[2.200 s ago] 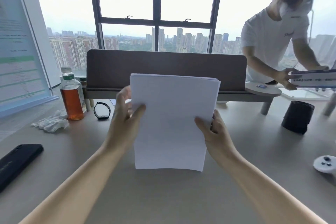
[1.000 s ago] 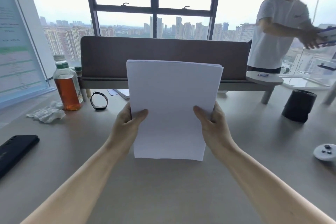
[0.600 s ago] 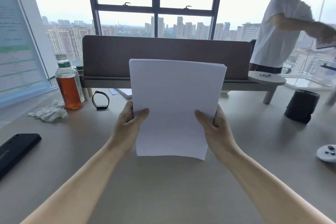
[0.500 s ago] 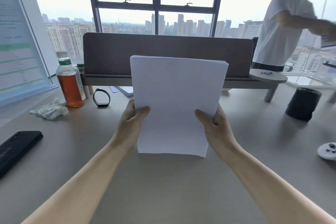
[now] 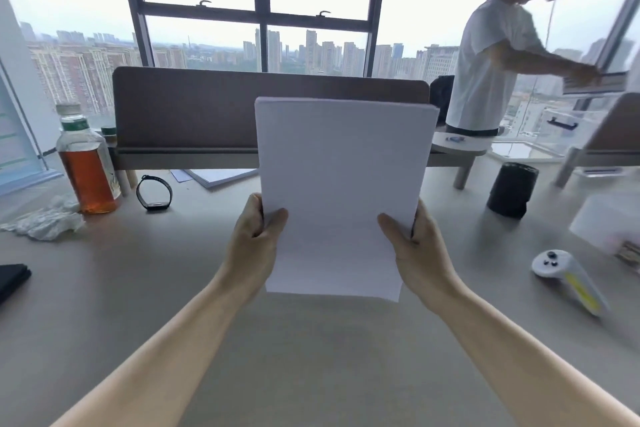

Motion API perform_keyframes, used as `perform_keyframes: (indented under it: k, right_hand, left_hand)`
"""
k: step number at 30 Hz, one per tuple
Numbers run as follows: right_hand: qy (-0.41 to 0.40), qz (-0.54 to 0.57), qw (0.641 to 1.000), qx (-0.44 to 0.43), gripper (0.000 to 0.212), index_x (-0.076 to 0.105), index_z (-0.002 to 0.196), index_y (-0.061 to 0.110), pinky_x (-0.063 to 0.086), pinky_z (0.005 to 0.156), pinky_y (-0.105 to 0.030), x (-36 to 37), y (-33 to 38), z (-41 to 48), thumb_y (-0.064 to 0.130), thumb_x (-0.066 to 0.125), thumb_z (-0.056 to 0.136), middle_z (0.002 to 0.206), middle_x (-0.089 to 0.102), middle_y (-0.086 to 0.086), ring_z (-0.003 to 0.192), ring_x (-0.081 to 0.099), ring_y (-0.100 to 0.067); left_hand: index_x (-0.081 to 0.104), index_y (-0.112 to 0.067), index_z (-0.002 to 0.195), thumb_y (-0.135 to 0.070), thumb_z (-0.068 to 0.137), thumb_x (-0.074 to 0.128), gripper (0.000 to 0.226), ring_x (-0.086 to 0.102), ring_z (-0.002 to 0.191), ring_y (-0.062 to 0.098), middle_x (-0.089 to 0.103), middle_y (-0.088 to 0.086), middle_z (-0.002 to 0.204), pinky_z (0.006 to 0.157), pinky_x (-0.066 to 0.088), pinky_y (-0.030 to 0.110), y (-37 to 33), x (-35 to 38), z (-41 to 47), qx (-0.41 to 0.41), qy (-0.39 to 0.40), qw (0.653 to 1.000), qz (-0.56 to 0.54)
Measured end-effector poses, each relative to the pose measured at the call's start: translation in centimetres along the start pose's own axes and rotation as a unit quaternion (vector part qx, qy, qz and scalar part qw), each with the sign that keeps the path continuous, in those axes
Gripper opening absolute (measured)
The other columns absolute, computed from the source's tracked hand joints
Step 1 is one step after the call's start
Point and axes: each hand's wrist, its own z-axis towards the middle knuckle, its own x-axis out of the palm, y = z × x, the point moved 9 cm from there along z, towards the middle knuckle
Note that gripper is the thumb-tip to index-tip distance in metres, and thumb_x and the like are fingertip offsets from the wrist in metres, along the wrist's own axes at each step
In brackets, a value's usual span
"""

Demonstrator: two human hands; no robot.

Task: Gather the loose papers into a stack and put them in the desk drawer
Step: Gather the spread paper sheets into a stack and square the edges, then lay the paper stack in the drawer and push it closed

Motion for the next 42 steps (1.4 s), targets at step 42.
perform_keyframes:
  k: [42]
  right_hand:
    - [-0.246,-0.226,0.855,0.397,0.024,0.07,0.111,0.0,0.062,0.086,-0.056,-53.0,-7.9,-30.2,0.016,0.066,0.093,0.103,0.079,-0.02,0.088,0.079,-0.038]
  left_hand:
    - [0.075,-0.01,0.111,-0.006,0.1,0.052,0.026,0.08,0.094,0.024,0.082,0.007,0.105,0.082,0.065,0.047,5.0,50.1,-30.2,-0.178,0.49,0.853,-0.009]
